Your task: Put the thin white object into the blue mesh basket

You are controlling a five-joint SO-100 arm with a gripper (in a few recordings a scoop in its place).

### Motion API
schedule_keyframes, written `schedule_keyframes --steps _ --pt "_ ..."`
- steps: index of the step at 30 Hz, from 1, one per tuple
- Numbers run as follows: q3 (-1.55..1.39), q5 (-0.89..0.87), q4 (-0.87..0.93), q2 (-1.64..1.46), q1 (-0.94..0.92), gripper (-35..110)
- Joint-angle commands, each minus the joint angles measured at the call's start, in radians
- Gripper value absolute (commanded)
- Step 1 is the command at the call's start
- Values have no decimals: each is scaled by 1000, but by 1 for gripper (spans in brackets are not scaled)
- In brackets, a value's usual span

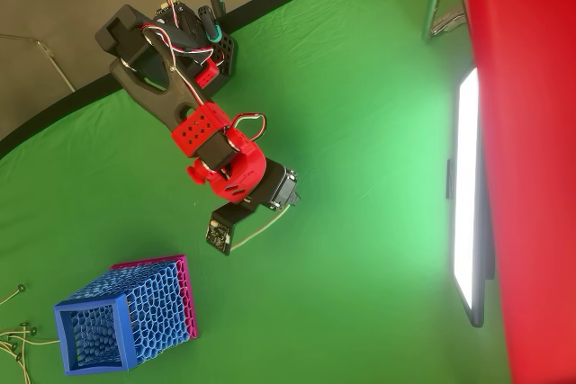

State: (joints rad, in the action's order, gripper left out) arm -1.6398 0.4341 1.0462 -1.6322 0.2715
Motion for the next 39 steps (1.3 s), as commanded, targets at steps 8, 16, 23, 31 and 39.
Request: schedule_keyframes --steps 8,16,23,31,39 --pt "193 -58 -296 -52 -202 1" --pt "313 -193 -529 15 -387 1" --pt "407 -408 -634 123 -537 1" --pt "483 -575 -643 195 -670 1" --pt "457 -680 -715 252 -755 1"
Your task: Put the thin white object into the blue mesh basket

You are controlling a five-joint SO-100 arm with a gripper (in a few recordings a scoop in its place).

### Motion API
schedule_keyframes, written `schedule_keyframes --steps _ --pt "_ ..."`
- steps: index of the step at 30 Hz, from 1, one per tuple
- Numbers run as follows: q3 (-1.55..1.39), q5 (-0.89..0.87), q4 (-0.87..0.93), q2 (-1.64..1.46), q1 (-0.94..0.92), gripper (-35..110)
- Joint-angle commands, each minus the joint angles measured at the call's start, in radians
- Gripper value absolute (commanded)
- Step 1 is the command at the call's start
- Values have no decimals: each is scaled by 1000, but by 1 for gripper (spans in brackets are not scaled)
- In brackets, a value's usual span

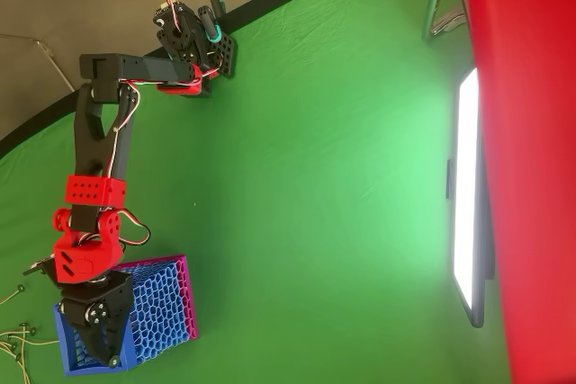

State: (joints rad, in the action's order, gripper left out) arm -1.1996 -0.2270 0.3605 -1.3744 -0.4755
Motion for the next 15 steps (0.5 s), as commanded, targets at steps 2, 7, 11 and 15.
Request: schedule_keyframes --steps 2,7,11,15 --pt "12 -38 -38 -2 -9 1" --pt "-55 -95 -127 -29 -26 7" --pt "-94 -173 -181 -34 -58 12" --pt "-112 -216 -190 -34 -86 18"
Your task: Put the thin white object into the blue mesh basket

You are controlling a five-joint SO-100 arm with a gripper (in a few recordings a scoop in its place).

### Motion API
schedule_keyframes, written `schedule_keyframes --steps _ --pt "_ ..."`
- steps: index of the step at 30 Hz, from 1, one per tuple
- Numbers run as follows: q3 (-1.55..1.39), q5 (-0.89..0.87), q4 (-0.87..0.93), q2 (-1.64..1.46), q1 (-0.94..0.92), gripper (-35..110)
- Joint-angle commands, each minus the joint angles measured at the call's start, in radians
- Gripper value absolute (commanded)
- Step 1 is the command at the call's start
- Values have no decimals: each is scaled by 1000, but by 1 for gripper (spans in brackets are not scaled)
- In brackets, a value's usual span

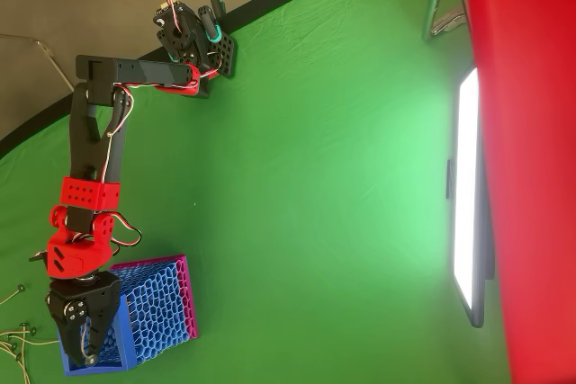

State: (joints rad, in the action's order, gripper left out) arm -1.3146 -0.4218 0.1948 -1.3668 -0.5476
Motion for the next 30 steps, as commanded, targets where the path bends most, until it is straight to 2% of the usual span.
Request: schedule_keyframes --steps 1,17,30 --pt "-8 -28 -34 -46 -18 20" --pt "-402 -48 -233 -351 -58 28" --pt "-607 25 -380 -407 -89 27"
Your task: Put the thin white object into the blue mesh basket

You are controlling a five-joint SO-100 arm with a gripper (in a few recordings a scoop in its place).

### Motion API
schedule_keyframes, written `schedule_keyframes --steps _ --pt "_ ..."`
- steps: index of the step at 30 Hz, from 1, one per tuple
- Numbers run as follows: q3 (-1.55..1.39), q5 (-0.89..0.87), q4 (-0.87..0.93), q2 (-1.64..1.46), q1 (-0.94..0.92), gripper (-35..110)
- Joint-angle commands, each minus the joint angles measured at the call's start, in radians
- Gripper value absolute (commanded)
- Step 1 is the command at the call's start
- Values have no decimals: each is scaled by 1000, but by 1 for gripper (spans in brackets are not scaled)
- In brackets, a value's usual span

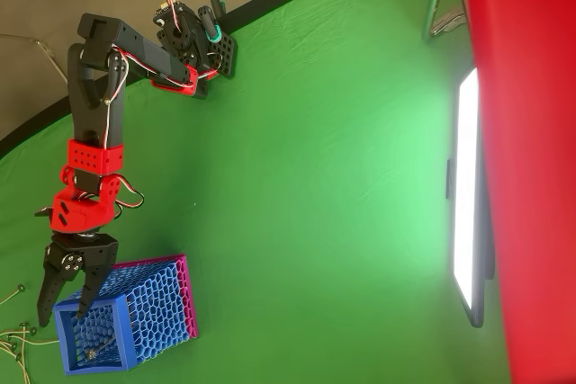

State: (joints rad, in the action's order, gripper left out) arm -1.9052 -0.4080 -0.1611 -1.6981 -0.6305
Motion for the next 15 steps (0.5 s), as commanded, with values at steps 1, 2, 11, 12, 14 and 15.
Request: schedule_keyframes --steps 1,2,11,12,14,15 --pt "-28 12 -25 -87 -6 27" --pt "-41 17 -25 -103 -2 27" --pt "-202 144 5 -255 89 25" --pt "-222 170 20 -272 107 25" --pt "-278 235 26 -313 143 25" --pt "-307 273 26 -334 163 25"
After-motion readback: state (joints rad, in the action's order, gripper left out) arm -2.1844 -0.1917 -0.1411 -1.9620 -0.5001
